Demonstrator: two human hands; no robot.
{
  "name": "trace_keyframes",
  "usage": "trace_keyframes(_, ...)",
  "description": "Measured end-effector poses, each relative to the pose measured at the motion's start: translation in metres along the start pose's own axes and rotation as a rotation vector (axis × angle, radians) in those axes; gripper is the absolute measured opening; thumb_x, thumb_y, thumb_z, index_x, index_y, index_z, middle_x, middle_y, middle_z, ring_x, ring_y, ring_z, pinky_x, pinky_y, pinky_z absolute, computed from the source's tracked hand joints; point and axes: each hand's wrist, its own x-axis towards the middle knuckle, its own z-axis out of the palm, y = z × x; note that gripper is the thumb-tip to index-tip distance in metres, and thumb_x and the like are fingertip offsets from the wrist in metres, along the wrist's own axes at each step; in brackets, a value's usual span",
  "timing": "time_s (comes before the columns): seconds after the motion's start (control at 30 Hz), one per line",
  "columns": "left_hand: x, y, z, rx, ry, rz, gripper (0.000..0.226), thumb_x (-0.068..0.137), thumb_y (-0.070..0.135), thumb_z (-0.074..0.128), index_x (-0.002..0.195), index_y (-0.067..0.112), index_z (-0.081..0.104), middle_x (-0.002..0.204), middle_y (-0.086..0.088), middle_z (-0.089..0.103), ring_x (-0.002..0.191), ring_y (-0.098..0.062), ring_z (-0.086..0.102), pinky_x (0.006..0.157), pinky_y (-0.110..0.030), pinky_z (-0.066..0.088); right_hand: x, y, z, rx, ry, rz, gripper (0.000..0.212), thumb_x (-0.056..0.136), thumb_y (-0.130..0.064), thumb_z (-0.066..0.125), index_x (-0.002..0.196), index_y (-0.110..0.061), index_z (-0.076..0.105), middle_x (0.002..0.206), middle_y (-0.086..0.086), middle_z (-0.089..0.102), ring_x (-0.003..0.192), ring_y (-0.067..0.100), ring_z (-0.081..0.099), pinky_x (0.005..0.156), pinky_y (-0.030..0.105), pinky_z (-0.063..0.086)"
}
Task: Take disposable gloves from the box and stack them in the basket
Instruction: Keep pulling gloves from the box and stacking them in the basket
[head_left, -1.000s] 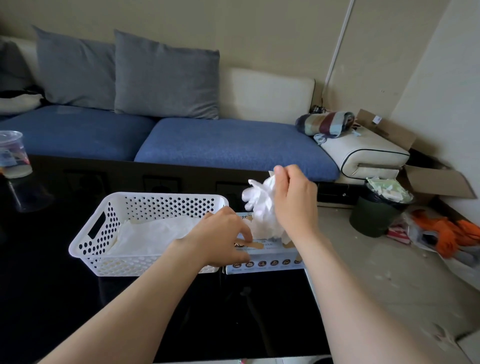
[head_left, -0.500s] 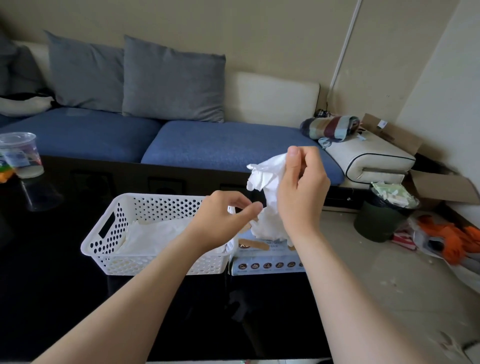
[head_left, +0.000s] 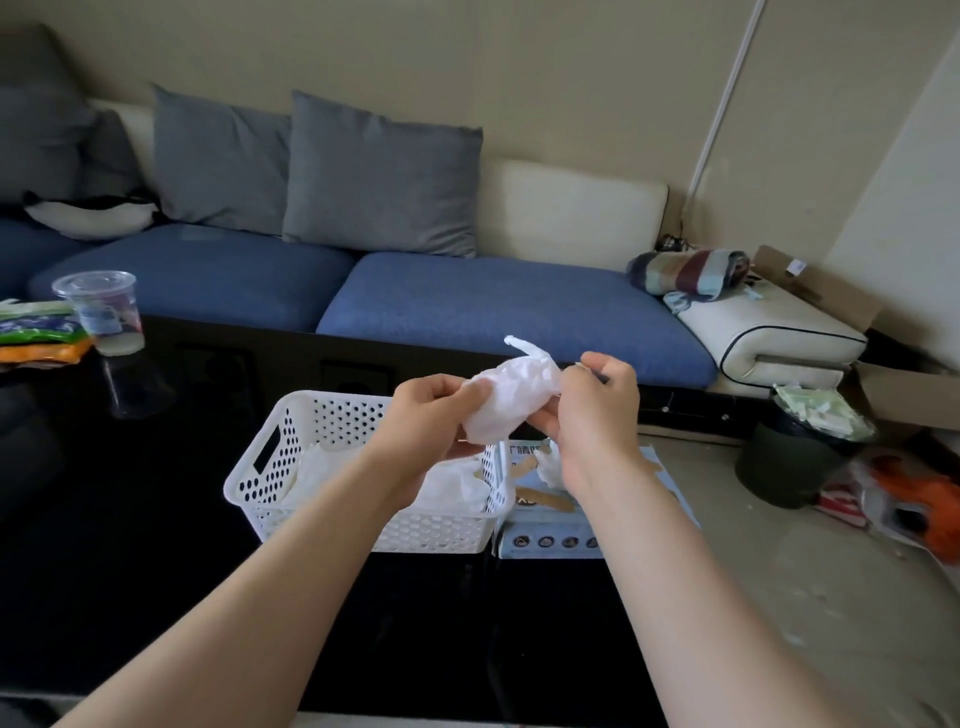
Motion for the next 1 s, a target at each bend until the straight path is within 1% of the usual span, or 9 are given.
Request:
trace_keyframes(0.1, -0.002, 0.005, -0.007, -0.111, 0.094, -0.061, 0.035, 0.100, 0.033, 0.070, 0.114, 0.001, 0.068, 0.115, -0.013, 0.069, 0.100, -0.029, 0.072, 0.080, -0.041, 0.066, -0.007, -0.005, -0.002, -0.196, -0.129, 0.012, 0.045, 0.094, 0.000, 0.043, 0.123, -0.029, 0.059, 0.117, 0.007, 0.066, 0.087, 0.033, 0.080, 0.071, 0.045, 0.068)
trace_keyframes(0.2, -0.001, 0.009, -0.014, -0.133, 0.177, -0.061, 0.033, 0.097, 0.034, 0.073, 0.118, 0.009, 0.064, 0.113, -0.012, 0.068, 0.090, -0.025, 0.072, 0.065, -0.029, 0.062, -0.016, -0.008, 0.002, -0.469, -0.180, -0.025, 0.026, 0.099, -0.013, 0.047, 0.108, -0.019, 0.071, 0.091, 0.011, 0.077, 0.066, 0.026, 0.079, 0.068, 0.045, 0.068)
trace_keyframes(0.33, 0.000, 0.008, -0.024, -0.055, 0.191, -0.031, 0.037, 0.092, 0.031, 0.079, 0.121, 0.017, 0.060, 0.110, -0.010, 0.072, 0.083, -0.020, 0.075, 0.063, -0.026, 0.059, -0.018, -0.005, 0.003, -0.723, -0.097, -0.544, 0.010, 0.088, -0.024, 0.066, 0.096, -0.026, 0.071, 0.085, -0.006, 0.073, 0.080, 0.009, 0.068, 0.070, 0.029, 0.056)
trace_keyframes(0.43, -0.001, 0.009, -0.028, -0.051, 0.157, -0.001, 0.027, 0.095, 0.028, 0.075, 0.117, 0.018, 0.063, 0.106, -0.012, 0.073, 0.080, -0.021, 0.075, 0.062, -0.029, 0.059, -0.014, 0.005, 0.003, -0.772, -0.488, -0.567, 0.058, 0.075, -0.023, 0.084, 0.125, -0.037, 0.056, 0.115, -0.009, 0.063, 0.106, 0.007, 0.063, 0.087, 0.025, 0.053)
trace_keyframes(0.53, -0.001, 0.010, -0.031, -0.040, 0.149, 0.028, 0.022, 0.098, 0.028, 0.072, 0.117, 0.021, 0.064, 0.105, -0.011, 0.073, 0.086, -0.022, 0.075, 0.064, -0.029, 0.060, -0.014, 0.019, 0.004, -0.913, -0.675, -0.527, 0.086, 0.075, -0.028, 0.090, 0.141, -0.045, 0.037, 0.115, -0.010, 0.061, 0.109, 0.009, 0.061, 0.088, 0.033, 0.055)
trace_keyframes(0.63, 0.000, 0.010, -0.034, -0.058, 0.171, 0.038, 0.025, 0.099, 0.025, 0.071, 0.122, 0.027, 0.061, 0.100, -0.009, 0.073, 0.080, -0.018, 0.075, 0.063, -0.028, 0.060, -0.012, 0.023, 0.007, -0.942, -0.645, -0.542, 0.058, 0.091, -0.023, 0.079, 0.138, -0.037, 0.047, 0.097, -0.010, 0.068, 0.096, 0.010, 0.063, 0.078, 0.031, 0.056)
trace_keyframes(0.73, -0.001, 0.010, -0.038, -0.081, 0.135, 0.052, 0.021, 0.102, 0.025, 0.066, 0.122, 0.031, 0.065, 0.097, -0.006, 0.074, 0.074, -0.016, 0.073, 0.065, -0.030, 0.059, -0.007, 0.023, 0.012, -0.928, -0.562, -0.547, 0.022, 0.098, -0.013, 0.062, 0.108, -0.030, 0.072, 0.087, -0.007, 0.073, 0.087, 0.014, 0.067, 0.071, 0.036, 0.057)
trace_keyframes(0.87, -0.001, 0.013, -0.040, -0.052, 0.066, 0.096, 0.019, 0.100, 0.029, 0.065, 0.118, 0.030, 0.072, 0.108, -0.005, 0.068, 0.084, -0.018, 0.069, 0.076, -0.034, 0.061, -0.008, 0.021, 0.017, -0.866, -0.530, -0.457, 0.026, 0.103, -0.016, 0.057, 0.088, -0.024, 0.076, 0.074, -0.002, 0.071, 0.063, 0.010, 0.059, 0.058, 0.027, 0.046)
trace_keyframes(1.0, -0.001, 0.010, -0.044, 0.099, 0.029, 0.135, 0.032, 0.089, 0.015, 0.070, 0.118, 0.030, 0.074, 0.098, 0.001, 0.070, 0.098, -0.017, 0.070, 0.084, -0.034, 0.056, -0.010, 0.014, 0.019, -0.738, -0.550, -0.397, 0.032, 0.106, -0.019, 0.054, 0.085, -0.020, 0.078, 0.082, 0.006, 0.075, 0.073, 0.014, 0.060, 0.067, 0.034, 0.046)
